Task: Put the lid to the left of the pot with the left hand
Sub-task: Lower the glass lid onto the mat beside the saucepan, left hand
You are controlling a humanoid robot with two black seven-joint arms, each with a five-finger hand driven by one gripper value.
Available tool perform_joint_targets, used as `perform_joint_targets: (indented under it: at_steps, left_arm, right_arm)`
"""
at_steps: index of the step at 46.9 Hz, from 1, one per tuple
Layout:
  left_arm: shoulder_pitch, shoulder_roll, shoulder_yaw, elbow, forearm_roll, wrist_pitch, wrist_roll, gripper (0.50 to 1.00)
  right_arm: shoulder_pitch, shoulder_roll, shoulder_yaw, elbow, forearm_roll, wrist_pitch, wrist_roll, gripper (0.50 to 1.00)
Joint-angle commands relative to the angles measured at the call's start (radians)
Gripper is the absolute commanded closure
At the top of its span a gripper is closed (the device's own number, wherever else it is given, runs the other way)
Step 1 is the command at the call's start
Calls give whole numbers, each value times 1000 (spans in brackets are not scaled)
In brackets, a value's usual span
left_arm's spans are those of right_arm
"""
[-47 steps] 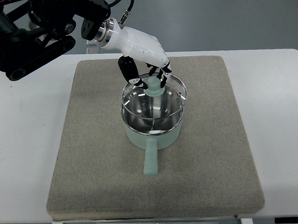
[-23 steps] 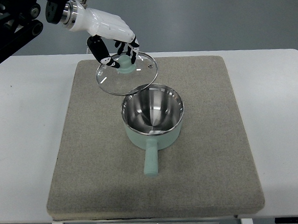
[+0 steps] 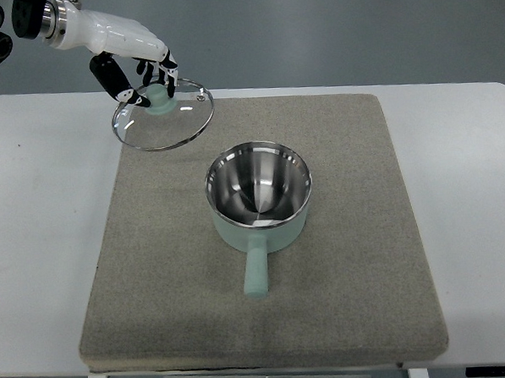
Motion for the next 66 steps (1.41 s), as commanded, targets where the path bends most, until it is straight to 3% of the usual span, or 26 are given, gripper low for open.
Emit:
perform_joint_targets:
  at_steps: [1, 31, 48, 66]
  left_arm:
    - [32, 10, 0, 6, 2, 0, 0, 1000]
    - [155, -18, -2, 104, -7, 93, 0, 1000]
    - [161, -108, 4, 209, -11, 184, 23, 1000]
    - [173, -186, 18, 319, -14, 196, 40, 1000]
  right_arm:
    - [0, 0, 0, 0, 0, 1, 0, 579]
    - [0, 0, 0, 0, 0, 1, 0, 579]
    - [0, 0, 0, 1, 0, 0, 0, 579]
    - [0, 0, 0, 0, 0, 0, 0, 579]
